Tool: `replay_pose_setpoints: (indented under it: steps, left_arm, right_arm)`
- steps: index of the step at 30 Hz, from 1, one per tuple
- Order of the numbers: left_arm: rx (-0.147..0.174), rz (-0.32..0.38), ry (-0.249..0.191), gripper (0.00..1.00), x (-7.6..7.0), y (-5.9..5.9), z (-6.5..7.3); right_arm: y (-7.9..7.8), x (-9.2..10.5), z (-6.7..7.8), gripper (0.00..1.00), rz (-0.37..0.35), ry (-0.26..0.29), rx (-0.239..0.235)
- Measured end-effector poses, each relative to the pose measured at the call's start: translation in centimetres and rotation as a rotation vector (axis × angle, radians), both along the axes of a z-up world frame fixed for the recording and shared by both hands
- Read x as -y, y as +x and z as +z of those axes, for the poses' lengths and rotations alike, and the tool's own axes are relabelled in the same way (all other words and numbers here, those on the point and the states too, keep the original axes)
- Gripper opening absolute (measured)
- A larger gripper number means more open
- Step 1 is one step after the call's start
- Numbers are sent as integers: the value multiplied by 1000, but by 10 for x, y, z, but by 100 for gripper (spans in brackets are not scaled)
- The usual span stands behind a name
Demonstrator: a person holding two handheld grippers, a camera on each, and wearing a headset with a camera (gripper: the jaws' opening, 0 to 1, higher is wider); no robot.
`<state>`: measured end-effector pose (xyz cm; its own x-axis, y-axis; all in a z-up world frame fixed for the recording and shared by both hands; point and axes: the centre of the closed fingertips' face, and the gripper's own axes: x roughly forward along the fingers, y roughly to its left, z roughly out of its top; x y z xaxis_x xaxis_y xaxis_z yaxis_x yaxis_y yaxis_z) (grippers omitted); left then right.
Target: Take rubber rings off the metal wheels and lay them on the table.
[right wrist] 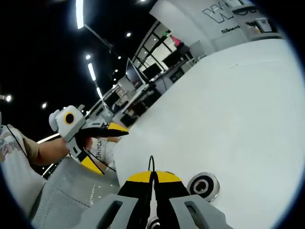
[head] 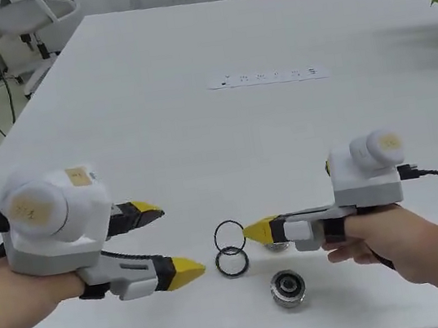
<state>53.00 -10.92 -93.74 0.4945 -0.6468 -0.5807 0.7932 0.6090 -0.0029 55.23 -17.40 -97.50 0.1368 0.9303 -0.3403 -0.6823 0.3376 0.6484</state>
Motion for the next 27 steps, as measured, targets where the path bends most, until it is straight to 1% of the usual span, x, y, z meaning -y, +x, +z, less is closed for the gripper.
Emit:
replay_pose_setpoints:
  steps: [2, 8, 21, 27]
  left_arm:
    - [-2, 6, -2, 60, -2, 0, 0]
    - [0, 19, -5, 61, -6, 1, 0]
    - [-12, 30, -1, 61, -11, -2, -6]
    - [-17, 29, -1, 61, -11, -2, -7]
  right_arm:
    - [2, 1, -4, 0, -2, -2, -11]
    - [-1, 0, -10, 0, 3, -11, -40]
    - [-5, -4, -22, 0, 11, -31, -82]
    - [-7, -3, -26, 0, 11, -40, -91]
